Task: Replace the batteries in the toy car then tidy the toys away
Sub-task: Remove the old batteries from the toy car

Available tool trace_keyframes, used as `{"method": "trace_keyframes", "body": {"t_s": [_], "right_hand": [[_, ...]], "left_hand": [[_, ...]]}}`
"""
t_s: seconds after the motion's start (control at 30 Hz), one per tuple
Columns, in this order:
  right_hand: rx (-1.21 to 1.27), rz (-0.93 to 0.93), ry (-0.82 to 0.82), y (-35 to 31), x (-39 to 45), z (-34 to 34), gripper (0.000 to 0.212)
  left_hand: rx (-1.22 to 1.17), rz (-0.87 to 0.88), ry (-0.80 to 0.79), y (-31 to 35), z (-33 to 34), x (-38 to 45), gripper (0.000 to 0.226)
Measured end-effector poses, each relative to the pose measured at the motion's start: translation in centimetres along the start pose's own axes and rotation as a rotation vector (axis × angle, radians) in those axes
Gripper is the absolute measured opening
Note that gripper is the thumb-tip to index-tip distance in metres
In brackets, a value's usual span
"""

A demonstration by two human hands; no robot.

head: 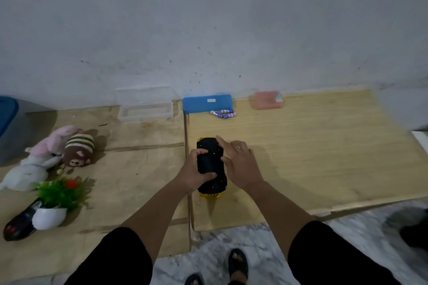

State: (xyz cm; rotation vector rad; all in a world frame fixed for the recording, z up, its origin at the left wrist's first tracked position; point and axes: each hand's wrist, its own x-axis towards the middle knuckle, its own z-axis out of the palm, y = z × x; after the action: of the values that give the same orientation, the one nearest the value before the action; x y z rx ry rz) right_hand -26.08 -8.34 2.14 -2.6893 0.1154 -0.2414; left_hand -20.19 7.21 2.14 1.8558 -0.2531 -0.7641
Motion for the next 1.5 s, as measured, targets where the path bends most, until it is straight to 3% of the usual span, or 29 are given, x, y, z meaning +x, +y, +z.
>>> {"method": "trace_keyframes", "body": {"t_s": [0.17,0.4,0.63,0.83,1.13,1.37,1.5], "right_hand": [[-0.013,0.005,-0.025,-1.6,-0.2,-1.6,0.048],[0.289,0.143,0.013,-3.5,-0.4,-3.1,0.059],[0.338,0.215,0.034,-3.3,-0.2,-5.2,0.056],[0.439,0.351,0.159,1.7,-0.4,-7.3,0.058],[0.284,0.447,-0.132,12.1,-3.5,-4.0,0.056],[0.269,0.415,-0.244,15.1,-3.5,-2.7,0.062],[0.337,0.278,-0.121,14.5,-2.1,-3.7,0.049]], "left_hand": [[0.017,0.063,-0.009,1.6,0.0,-1.0,0.063],[0.012,0.09,-0.036,2.2,0.0,-2.3,0.066],[0.009,0.115,-0.085,2.6,1.2,-2.0,0.067],[-0.041,0.083,-0.034,2.8,2.9,-0.5,0.068],[-0.182,-0.04,0.092,2.3,5.8,1.9,0.065],[-0.225,-0.088,0.151,2.8,8.5,2.7,0.065],[-0.25,-0.08,0.17,3.5,9.6,3.1,0.063]]}}
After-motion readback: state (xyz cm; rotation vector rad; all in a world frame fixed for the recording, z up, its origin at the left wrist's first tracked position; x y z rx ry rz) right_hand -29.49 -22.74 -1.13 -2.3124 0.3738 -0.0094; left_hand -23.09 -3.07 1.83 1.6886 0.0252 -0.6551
